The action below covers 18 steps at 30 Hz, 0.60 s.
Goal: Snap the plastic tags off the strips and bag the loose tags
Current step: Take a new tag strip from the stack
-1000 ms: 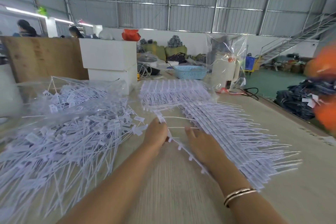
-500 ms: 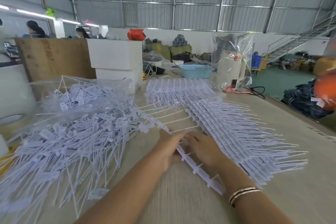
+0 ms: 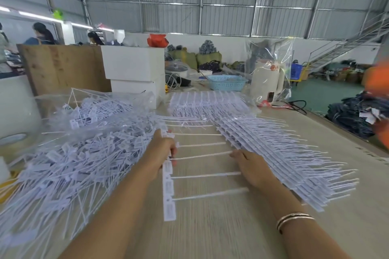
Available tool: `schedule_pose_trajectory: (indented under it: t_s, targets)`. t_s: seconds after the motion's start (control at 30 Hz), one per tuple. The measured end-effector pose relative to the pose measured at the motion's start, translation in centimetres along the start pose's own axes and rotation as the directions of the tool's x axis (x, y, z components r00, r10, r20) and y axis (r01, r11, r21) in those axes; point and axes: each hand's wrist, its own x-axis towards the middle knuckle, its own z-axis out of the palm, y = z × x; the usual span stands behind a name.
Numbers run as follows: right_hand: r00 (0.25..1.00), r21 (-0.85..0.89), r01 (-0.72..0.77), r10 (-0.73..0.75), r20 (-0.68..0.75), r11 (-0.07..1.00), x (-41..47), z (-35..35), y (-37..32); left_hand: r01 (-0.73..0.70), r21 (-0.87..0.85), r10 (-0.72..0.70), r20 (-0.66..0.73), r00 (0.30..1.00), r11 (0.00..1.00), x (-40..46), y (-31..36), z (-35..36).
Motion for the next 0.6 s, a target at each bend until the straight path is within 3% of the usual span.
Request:
schedule_pose_trajectory:
  t_s: [0.13, 0.27, 0.3, 0.37, 0.4, 0.43, 0.5, 0.53, 0.6]
  targets:
    - [0.994, 0.246, -0.008, 0.035, -0.106, 0.969, -0.1, 0.1, -0.9, -0.022, -0.051, 0.031, 0.186, 0.982, 0.998, -0.2, 1.3, -1.3]
    - [0.98, 0.621, -0.03, 0.144, -0.134, 0.783, -0.1, -0.3, -1.5, -0.073, 0.093, 0.013, 0.528, 0.849, 0.993, -0.3, 2.5, -2.8]
    - [0.976, 0.732, -0.041, 0.186, -0.118, 0.68, -0.3, -0.3, -1.6, -0.076, 0.096, 0.003, 0.602, 0.798, 0.992, -0.3, 3.0, -3.3]
    - [0.954, 0.965, -0.106, 0.298, 0.031, 0.239, -0.4, -0.5, -1.9, -0.055, 0.104, -0.034, 0.702, 0.711, 0.993, -0.3, 3.7, -4.6]
    - [0.947, 0.991, -0.127, 0.303, 0.11, 0.036, -0.5, -0.6, -1.8, -0.046, 0.125, -0.061, 0.73, 0.68, 0.991, -0.3, 4.0, -5.2]
    - [0.949, 0.991, -0.091, 0.293, 0.114, -0.093, -0.5, -0.9, -1.7, -0.043, 0.157, -0.091, 0.751, 0.654, 0.987, -0.2, 4.3, -5.9]
    - [0.956, 0.987, 0.02, 0.293, 0.029, -0.162, -0.3, -1.2, -1.1, -0.041, 0.225, -0.154, 0.776, 0.612, 0.973, 0.0, 4.8, -7.0]
    - [0.96, 0.987, 0.066, 0.28, -0.023, -0.146, -0.2, -1.3, -0.8, -0.035, 0.257, -0.185, 0.777, 0.601, 0.966, 0.1, 5.0, -7.4]
    - [0.964, 0.991, 0.098, 0.239, -0.118, 0.092, -0.3, -1.0, -0.5, -0.04, 0.331, -0.243, 0.764, 0.597, 0.943, 0.5, 5.4, -8.6]
